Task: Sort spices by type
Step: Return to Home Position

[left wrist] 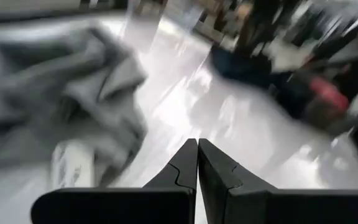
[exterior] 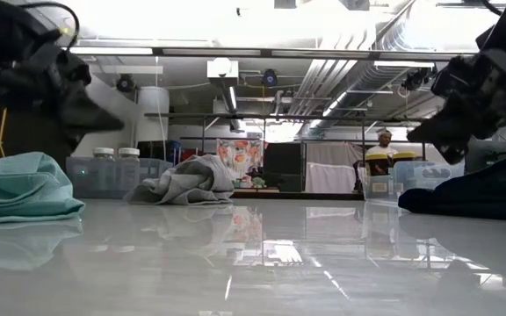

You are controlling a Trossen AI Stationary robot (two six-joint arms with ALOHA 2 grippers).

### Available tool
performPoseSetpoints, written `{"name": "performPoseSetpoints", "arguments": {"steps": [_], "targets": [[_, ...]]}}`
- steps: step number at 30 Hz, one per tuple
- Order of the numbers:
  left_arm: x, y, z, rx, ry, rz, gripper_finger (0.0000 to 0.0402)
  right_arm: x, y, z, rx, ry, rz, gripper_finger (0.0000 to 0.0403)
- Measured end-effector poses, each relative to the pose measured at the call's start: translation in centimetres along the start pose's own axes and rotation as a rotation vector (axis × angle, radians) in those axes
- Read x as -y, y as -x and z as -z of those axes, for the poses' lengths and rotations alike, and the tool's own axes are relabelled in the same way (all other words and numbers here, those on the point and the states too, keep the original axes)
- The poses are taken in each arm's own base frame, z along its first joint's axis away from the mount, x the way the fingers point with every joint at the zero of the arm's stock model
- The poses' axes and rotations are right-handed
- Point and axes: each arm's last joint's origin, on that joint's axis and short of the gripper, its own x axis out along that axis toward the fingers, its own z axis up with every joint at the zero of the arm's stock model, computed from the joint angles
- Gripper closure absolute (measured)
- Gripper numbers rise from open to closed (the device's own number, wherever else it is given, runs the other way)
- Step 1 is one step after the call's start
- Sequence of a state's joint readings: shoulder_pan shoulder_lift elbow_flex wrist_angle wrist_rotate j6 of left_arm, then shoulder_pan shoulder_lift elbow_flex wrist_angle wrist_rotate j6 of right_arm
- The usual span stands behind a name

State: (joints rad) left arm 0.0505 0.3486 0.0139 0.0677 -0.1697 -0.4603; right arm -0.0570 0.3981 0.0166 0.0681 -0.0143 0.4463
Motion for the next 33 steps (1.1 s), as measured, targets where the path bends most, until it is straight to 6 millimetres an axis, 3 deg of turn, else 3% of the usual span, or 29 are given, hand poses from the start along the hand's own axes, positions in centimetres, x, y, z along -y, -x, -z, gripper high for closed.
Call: {"name": "performPoseSetpoints", "arguments": {"steps": [5, 21, 33], "targets": [[0.1, 0.4, -0.1, 0.011, 0.005, 0.033, 0.0401, 0.2, 0.2, 0.5, -0.045, 0.001, 0.020, 0.0403], [0.5, 2.1, -1.7, 0.211, 0.039, 0.135, 0.0401, -1.0, 3.0, -2.0, 0.316, 0.006, -0.151, 0.0402], [0.6, 2.5, -1.9, 0.256, 0.047, 0.161, 0.0401, -1.0, 3.0, -1.9, 0.299, 0.006, -0.144, 0.0402]]}}
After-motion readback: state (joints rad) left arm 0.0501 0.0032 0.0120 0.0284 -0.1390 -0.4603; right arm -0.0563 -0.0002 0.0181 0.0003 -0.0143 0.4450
